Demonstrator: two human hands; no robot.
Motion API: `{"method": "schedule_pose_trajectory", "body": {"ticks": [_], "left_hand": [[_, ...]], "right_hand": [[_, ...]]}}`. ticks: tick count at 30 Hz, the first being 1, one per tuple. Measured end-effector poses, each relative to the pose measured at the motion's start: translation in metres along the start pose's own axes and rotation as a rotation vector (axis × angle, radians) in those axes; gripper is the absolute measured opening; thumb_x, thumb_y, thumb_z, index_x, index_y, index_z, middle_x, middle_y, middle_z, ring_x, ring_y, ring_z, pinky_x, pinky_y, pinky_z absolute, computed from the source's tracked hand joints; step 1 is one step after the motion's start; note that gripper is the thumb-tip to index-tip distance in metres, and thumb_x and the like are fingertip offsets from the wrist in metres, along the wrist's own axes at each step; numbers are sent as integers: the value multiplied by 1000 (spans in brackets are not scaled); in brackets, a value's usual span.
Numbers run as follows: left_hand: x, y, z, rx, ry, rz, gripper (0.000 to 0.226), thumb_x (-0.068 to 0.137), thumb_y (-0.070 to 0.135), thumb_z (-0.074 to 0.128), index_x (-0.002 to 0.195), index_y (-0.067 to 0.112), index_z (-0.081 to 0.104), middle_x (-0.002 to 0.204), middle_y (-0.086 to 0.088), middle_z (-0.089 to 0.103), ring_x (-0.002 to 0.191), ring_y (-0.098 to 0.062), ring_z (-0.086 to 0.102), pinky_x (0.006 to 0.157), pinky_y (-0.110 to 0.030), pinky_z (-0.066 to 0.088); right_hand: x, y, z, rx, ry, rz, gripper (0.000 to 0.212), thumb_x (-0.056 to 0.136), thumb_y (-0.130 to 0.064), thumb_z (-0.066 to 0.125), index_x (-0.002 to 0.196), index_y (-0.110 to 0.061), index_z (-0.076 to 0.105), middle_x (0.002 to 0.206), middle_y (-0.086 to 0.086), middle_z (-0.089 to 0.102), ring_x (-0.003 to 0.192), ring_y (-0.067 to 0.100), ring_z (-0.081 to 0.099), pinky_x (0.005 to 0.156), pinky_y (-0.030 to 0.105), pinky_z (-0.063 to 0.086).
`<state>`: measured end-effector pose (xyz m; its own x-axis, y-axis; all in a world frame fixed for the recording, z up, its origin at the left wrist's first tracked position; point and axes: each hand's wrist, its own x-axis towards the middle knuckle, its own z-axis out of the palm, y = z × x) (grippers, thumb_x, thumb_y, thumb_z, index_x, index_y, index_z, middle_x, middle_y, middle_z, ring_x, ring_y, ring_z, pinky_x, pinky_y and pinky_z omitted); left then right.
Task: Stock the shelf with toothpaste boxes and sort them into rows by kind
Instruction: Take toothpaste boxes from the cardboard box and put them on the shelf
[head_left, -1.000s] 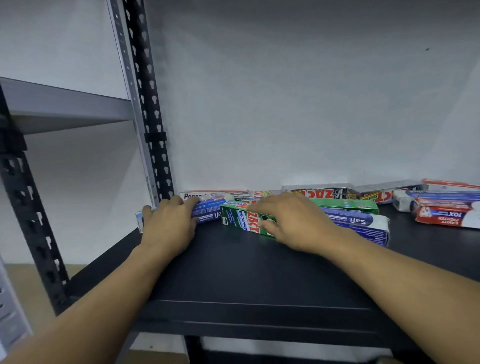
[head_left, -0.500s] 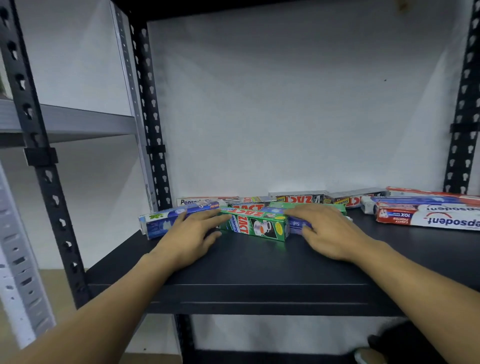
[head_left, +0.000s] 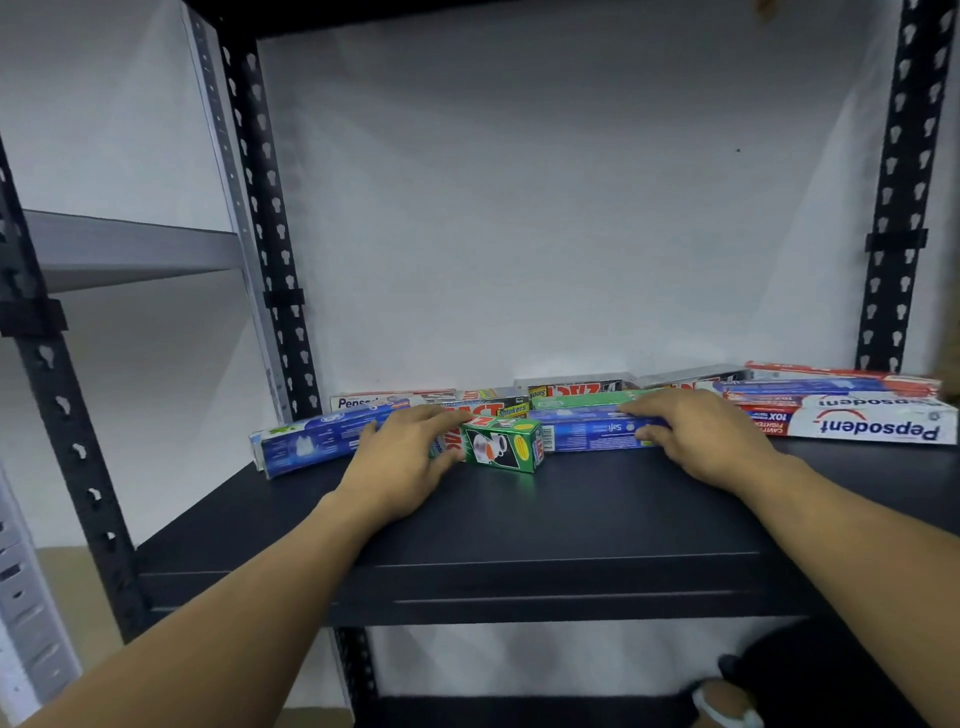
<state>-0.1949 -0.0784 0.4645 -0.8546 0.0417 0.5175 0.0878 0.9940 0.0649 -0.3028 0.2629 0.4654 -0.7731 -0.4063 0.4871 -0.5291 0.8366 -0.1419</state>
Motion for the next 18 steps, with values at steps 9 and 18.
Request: {"method": "schedule_pose_trajectory", "body": {"ticks": [9, 18], "left_hand": [[-11, 5, -2, -60, -19, -74, 59, 96, 56, 52, 151, 46, 33, 160, 4, 33, 148, -20, 29, 117, -59, 27], [-59, 49, -25, -49, -67, -158, 67, 92, 75, 34, 151, 44, 31, 161, 11, 32, 149, -14, 26, 120, -61, 15]], "right_hand": [[-16, -18, -7, -116, -42, -24, 53, 97, -48, 55, 147, -36, 44, 153, -4, 45, 141, 20, 39, 113, 46, 35], [-83, -57, -30, -67, -23, -66, 59, 97, -62, 40, 149, -35, 40, 152, -9, 45, 143, 14, 35, 119, 43, 25]]}}
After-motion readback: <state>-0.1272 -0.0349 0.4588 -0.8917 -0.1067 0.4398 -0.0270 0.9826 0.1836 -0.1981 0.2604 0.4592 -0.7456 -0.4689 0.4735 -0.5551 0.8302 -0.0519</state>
